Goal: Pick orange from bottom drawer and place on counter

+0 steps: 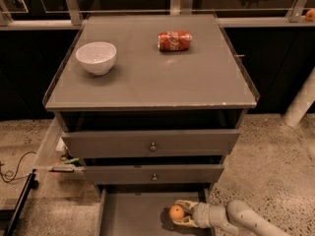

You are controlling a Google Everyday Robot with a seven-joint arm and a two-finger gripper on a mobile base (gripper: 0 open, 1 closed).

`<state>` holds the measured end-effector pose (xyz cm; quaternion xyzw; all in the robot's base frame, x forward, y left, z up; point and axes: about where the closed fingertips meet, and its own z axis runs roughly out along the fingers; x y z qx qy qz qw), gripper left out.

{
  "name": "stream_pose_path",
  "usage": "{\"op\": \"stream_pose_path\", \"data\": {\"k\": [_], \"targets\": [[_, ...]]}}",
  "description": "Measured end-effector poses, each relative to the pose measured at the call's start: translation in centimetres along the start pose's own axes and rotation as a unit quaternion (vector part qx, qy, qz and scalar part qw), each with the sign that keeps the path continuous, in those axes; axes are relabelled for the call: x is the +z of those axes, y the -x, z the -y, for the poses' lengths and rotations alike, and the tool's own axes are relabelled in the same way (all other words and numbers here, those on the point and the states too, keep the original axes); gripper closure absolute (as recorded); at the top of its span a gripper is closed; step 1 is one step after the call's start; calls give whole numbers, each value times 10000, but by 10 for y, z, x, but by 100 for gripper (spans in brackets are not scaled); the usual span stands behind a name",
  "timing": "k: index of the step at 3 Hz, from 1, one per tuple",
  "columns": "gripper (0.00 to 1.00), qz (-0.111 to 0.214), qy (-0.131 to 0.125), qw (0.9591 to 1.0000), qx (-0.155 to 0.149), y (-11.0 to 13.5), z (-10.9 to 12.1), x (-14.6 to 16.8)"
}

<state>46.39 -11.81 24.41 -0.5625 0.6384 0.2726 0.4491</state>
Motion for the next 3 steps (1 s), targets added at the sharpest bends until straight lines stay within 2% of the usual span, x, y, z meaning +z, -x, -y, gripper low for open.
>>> {"op": "stream_pose_path", "data": {"k": [1,2,3], "targets": [[100,-208,-218,9994,-155,35,19,-53],[100,-470,-338,9976,-381,81,42,-106],[100,-762,-521,9933,-703,140,77,-166]]}}
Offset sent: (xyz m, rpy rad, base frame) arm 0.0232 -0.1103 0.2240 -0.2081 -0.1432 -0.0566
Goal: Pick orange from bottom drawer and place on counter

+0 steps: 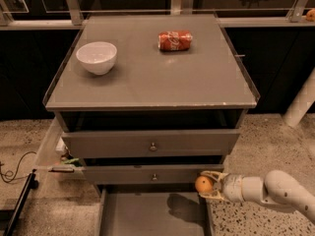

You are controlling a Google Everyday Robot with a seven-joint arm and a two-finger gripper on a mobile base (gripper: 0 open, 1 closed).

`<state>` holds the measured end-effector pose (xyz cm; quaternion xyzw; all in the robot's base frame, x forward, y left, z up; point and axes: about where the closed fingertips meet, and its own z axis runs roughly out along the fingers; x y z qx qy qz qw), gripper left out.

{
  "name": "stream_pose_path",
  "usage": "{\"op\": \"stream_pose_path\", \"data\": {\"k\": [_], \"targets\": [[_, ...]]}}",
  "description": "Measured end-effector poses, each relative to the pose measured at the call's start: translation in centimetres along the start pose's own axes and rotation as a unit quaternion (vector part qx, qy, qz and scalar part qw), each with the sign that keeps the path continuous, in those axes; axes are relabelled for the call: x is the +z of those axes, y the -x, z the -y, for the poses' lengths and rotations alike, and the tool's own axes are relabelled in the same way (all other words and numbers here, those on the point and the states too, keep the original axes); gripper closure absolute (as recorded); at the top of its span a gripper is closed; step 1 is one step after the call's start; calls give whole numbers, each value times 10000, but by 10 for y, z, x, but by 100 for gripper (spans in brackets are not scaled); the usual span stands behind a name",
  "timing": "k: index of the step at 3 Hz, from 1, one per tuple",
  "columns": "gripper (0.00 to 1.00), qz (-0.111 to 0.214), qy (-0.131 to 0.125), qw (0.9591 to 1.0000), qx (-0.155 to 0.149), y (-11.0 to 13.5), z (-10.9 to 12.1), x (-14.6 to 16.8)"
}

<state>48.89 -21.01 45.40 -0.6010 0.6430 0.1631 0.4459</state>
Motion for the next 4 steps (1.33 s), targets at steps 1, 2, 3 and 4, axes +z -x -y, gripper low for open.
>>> {"op": "stream_pose_path", "data": {"k": [1,2,3,4], "targets": [[100,0,-1,10000,-2,0,0,0],[100,-33,-91,9997,-225,20,-1,-16],[100,99,-131,9964,-837,76,-12,-50],[100,243,-66,9881,-1516,144,-23,-90]]}}
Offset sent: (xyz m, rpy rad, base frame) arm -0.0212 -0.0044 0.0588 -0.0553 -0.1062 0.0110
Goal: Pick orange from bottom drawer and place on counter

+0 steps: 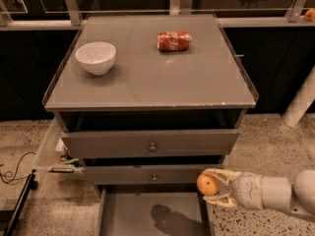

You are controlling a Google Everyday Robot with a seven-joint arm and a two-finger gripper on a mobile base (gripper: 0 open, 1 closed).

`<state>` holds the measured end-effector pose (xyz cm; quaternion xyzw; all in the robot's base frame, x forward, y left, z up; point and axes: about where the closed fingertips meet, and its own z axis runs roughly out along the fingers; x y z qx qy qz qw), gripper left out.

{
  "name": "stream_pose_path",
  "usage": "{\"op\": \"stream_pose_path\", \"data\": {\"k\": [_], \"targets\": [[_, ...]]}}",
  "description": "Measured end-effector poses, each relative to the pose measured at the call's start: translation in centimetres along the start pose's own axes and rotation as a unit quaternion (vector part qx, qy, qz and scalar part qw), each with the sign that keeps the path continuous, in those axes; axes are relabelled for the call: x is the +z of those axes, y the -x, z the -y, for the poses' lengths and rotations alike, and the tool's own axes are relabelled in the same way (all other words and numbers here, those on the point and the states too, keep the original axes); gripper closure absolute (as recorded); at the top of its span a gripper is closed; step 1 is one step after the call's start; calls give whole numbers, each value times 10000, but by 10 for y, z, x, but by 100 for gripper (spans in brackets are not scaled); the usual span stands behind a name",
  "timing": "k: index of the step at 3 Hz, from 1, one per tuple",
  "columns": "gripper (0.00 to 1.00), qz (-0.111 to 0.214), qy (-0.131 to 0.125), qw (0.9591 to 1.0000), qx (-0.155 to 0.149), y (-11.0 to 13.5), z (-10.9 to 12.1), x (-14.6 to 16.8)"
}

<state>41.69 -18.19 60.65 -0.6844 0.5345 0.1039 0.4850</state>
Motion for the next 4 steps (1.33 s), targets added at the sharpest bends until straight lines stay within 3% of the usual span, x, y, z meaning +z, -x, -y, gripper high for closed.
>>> {"op": "stream_pose_path", "data": {"k": [1,2,3,4], "targets": [[100,8,42,9988,-492,58,18,-32],[100,-77,235,9970,-737,112,58,-61],[100,-57,438,9962,-747,153,93,-74],[100,201,335,9978,-540,181,120,-85]]}}
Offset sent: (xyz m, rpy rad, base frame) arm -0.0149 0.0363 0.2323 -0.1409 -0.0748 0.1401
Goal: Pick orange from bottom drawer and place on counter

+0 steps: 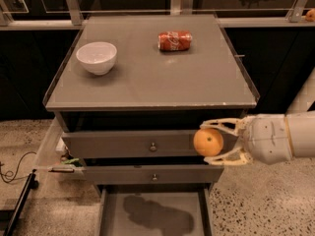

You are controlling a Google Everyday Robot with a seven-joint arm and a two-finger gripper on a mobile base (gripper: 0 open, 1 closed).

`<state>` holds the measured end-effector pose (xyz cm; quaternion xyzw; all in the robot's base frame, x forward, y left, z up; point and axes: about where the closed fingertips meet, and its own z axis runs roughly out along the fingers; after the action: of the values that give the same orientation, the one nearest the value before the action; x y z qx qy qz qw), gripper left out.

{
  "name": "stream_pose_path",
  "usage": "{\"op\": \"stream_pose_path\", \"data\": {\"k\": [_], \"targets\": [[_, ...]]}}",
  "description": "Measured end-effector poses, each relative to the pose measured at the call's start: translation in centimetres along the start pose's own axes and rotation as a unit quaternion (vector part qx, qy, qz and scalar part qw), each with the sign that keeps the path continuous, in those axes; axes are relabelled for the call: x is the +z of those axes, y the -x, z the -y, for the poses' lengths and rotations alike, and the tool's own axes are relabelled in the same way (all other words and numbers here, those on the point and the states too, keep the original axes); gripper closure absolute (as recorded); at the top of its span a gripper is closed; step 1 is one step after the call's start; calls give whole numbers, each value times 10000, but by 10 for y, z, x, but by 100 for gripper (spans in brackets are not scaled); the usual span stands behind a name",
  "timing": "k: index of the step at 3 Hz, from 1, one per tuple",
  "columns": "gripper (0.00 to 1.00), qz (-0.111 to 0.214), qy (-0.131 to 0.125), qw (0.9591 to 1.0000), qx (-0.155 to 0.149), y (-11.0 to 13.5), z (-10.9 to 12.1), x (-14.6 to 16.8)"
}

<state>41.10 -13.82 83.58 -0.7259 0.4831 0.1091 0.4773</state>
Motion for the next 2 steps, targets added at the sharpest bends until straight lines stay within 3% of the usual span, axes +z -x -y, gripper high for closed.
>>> {"op": "stream_pose_path", "data": {"k": [1,2], "targets": [[100,254,-275,9986,380,10,22,-5],[100,254,-275,9986,380,10,22,-5]]}}
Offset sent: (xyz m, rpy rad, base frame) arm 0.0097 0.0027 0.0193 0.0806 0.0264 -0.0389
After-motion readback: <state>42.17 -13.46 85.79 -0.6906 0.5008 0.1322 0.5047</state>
